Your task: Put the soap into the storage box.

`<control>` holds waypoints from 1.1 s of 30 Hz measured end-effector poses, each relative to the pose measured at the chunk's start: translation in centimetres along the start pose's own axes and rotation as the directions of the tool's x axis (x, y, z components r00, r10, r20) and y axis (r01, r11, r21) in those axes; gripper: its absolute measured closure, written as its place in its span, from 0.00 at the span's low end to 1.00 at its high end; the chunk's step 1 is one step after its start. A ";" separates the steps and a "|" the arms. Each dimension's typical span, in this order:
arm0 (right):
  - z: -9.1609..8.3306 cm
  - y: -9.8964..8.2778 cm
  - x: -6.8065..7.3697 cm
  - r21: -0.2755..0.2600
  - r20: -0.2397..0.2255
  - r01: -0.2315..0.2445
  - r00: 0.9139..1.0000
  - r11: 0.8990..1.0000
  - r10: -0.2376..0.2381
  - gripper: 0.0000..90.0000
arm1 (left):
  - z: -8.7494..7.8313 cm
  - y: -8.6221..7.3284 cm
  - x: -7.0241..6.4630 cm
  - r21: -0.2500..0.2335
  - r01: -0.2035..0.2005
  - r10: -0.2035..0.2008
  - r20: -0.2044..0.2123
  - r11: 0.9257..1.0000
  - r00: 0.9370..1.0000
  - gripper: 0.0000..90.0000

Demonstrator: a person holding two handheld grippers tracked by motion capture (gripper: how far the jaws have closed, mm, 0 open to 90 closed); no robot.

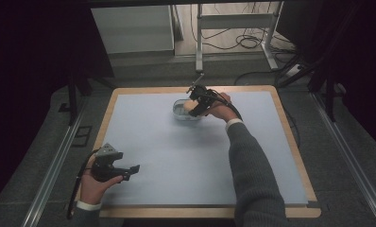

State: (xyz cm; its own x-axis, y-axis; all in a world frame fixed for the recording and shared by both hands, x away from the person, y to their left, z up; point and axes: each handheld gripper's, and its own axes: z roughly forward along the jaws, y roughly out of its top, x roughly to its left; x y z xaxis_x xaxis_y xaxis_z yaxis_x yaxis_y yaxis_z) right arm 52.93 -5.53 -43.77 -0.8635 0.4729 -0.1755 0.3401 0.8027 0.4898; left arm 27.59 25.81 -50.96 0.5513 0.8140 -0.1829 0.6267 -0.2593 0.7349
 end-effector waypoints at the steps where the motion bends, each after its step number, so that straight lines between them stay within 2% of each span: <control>1: 0.1 0.1 0.0 0.001 -0.001 0.004 1.000 1.000 -0.004 0.36 | 0.1 0.0 0.0 0.003 -0.002 0.002 0.001 1.000 1.000 0.09; 16: 2.2 1.8 -0.9 0.000 -0.004 0.041 0.999 0.999 -0.041 0.36 | 0.3 0.0 0.0 0.011 -0.008 0.008 0.008 1.000 1.000 0.08; 25: 2.9 2.1 -0.9 0.000 -0.004 0.055 0.998 0.998 -0.055 0.36 | 0.4 0.0 0.1 0.018 -0.008 0.008 0.016 1.000 1.000 0.08; 33: 3.4 1.9 -0.6 0.021 -0.004 0.065 0.998 0.998 -0.065 0.34 | 0.3 0.0 0.2 0.013 -0.004 0.004 0.016 1.000 1.000 0.08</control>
State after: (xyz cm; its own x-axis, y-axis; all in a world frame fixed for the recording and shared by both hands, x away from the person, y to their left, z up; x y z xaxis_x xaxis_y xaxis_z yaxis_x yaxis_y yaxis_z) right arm 55.41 -3.04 -45.62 -0.8851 0.4184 -0.2038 0.2907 0.8391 0.4598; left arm 27.87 25.79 -51.19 0.5620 0.8049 -0.1905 0.6318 -0.2692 0.7269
